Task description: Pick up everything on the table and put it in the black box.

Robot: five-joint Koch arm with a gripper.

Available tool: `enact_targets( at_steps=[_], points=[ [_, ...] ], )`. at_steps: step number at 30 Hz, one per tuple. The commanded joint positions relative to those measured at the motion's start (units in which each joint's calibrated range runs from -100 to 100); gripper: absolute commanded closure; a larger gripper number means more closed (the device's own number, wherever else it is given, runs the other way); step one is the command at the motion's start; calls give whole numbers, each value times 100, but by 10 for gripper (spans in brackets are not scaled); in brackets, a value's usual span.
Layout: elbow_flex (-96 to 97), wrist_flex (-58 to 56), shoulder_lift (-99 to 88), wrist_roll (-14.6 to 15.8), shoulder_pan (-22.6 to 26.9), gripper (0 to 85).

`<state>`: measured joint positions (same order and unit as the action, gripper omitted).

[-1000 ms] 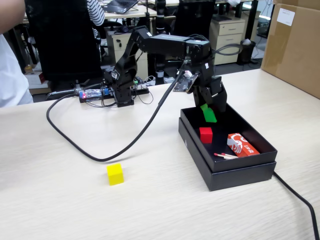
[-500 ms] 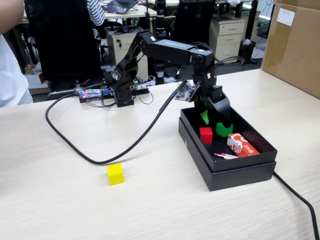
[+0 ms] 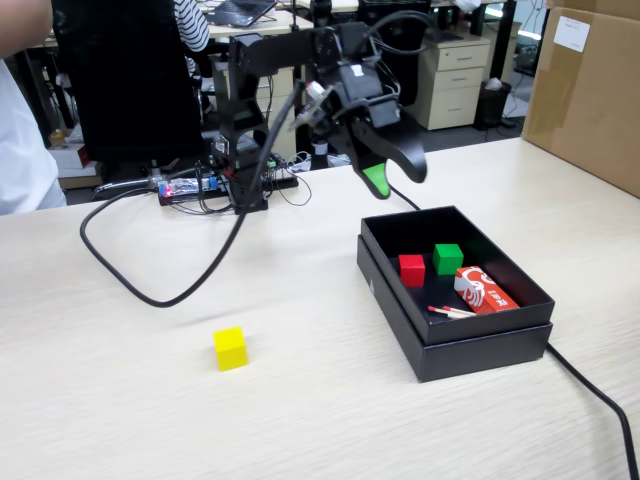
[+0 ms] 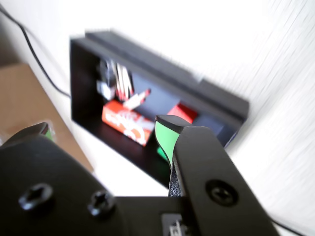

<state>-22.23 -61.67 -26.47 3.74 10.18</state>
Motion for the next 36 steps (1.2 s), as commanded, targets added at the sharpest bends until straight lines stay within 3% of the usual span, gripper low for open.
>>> enact_targets(
  at_steps=[1, 10, 15, 33, 36],
  points=[
    [11, -14, -835, -376, -361, 412],
    [718, 12, -629, -869, -1411, 372],
    [373, 305, 1127, -1128, -1910, 372],
    [-1494, 305, 4512, -1201, -1973, 386],
    [-1594, 305, 4753, -1206, -1939, 462]
  ],
)
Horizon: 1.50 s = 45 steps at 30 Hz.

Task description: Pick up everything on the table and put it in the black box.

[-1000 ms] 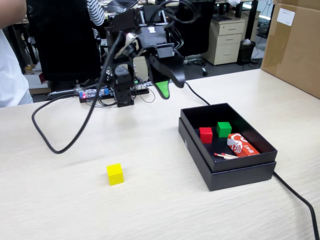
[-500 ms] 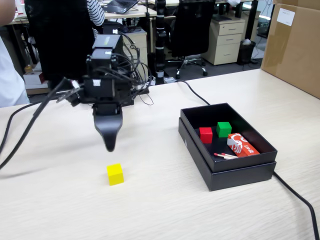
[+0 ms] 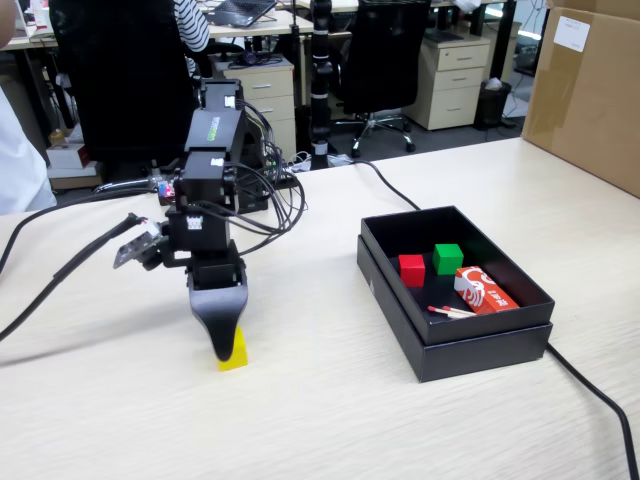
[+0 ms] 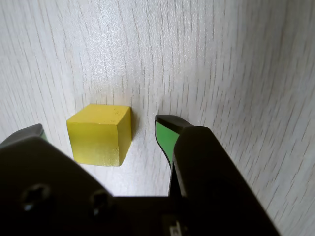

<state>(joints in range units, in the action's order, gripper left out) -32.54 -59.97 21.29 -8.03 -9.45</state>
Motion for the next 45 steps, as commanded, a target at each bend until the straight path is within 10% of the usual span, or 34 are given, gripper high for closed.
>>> enact_targets(
  at_steps=[1, 8, 24, 45],
  points=[
    [-599, 135, 45, -34, 39, 483],
    [-554, 126, -242, 24, 63, 847],
    [63, -185, -4820, 581, 1451, 847],
    [-2666, -193, 148, 772, 2286, 846]
  ],
)
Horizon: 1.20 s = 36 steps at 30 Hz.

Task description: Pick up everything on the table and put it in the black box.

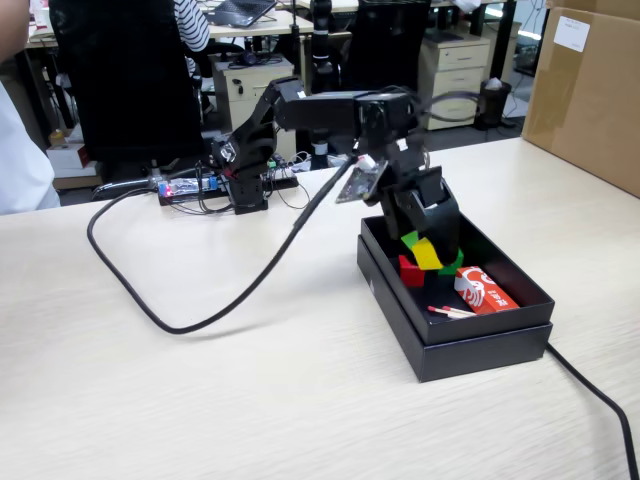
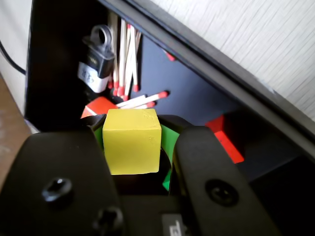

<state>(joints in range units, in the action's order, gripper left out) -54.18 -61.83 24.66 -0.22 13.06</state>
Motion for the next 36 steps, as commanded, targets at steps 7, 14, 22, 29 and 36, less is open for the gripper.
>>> enact_targets(
  at_steps=[7, 14, 22, 29, 36],
  points=[
    [-367, -379, 454, 195, 166, 845],
    [-113, -698, 603, 225, 166, 569],
    [-31, -698, -257, 249, 166, 438],
    [159, -690, -2678, 283, 83, 378],
    [1211, -690, -5547, 264, -357, 378]
  ],
)
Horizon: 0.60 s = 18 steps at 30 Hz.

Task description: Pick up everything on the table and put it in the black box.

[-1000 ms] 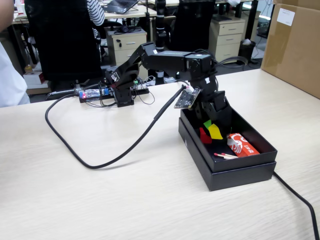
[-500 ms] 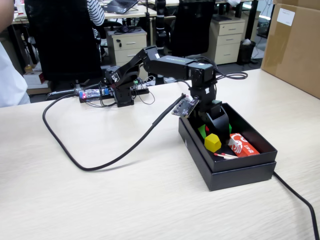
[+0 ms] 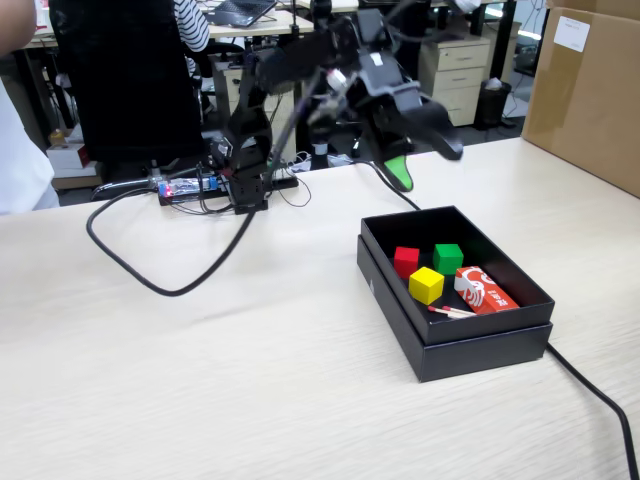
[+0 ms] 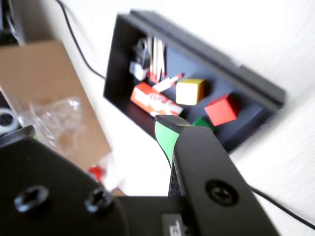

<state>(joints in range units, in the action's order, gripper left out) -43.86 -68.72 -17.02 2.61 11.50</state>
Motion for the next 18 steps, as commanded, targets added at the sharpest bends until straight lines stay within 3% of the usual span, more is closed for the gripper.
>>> enact_targets(
  at_steps=[1, 4, 5, 9, 18],
  points=[
    [506, 8, -1792, -24, -303, 376],
    [1712, 155, -3019, -103, -630, 367],
    [2990, 466, -4110, -195, -943, 363],
    [5175, 1338, -5613, -317, -1245, 359],
    [8457, 2660, -7713, -366, -1407, 341]
  ],
)
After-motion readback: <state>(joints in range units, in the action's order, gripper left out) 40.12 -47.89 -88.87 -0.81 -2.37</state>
